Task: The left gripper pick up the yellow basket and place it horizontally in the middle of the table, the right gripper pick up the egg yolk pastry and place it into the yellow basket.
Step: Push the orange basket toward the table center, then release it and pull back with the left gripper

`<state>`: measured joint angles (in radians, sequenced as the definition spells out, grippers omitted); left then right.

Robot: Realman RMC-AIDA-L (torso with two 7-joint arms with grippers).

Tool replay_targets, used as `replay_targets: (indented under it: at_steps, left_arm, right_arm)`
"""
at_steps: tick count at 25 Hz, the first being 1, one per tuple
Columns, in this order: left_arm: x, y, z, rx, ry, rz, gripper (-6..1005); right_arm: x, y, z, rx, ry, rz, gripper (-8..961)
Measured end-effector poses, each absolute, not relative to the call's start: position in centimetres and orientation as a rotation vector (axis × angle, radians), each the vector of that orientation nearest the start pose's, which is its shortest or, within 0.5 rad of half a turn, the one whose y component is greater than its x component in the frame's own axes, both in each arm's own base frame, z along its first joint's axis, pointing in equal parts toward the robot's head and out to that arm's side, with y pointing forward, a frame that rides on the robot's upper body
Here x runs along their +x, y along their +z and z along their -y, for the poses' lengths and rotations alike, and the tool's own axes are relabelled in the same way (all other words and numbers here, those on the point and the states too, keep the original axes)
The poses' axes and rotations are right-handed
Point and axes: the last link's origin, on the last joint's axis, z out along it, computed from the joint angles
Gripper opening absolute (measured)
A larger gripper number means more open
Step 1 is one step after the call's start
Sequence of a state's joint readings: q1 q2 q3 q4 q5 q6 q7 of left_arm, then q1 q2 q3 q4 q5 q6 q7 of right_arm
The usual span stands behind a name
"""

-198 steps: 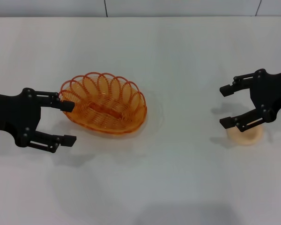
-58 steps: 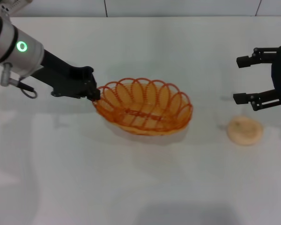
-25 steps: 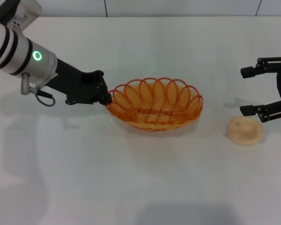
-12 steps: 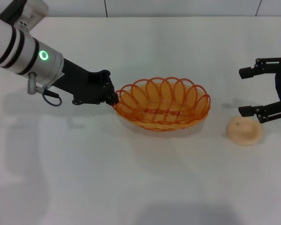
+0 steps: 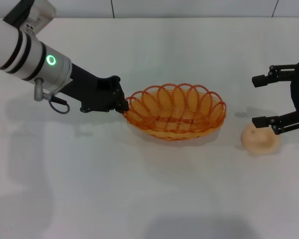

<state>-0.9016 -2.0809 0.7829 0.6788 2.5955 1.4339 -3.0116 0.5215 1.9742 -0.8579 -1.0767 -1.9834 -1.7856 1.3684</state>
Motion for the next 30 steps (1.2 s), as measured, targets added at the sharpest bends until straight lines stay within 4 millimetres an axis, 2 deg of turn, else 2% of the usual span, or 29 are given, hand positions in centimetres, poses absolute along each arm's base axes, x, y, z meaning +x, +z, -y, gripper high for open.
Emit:
replay_targets:
  at_steps: [12, 18, 23, 28, 30]
  left_arm:
    - [-19.9, -2.6, -39.5, 2.232, 0.005, -2.414, 96]
    - [-19.9, -2.4, -39.2, 2.217, -0.01, -2.401, 336]
    - [-19.7, -1.4, -39.3, 2.266, 0.022, -2.353, 530]
    - [-20.1, 1.8, -39.5, 2.392, 0.218, -2.217, 724]
    - [-20.5, 3.2, -39.3, 2.469, 0.333, -2.09, 750]
  right_arm:
    - [21.6, 7.6, -33.6, -2.913, 0.399, 0.051, 853]
    - [21.6, 7.6, -33.6, -2.913, 0.399, 0.049, 853]
    - [21.8, 7.7, -33.5, -2.91, 0.403, 0.028, 853]
    - [21.9, 7.7, -33.4, -2.906, 0.413, -0.009, 853]
    - [22.0, 7.6, -33.4, -2.905, 0.419, -0.038, 853]
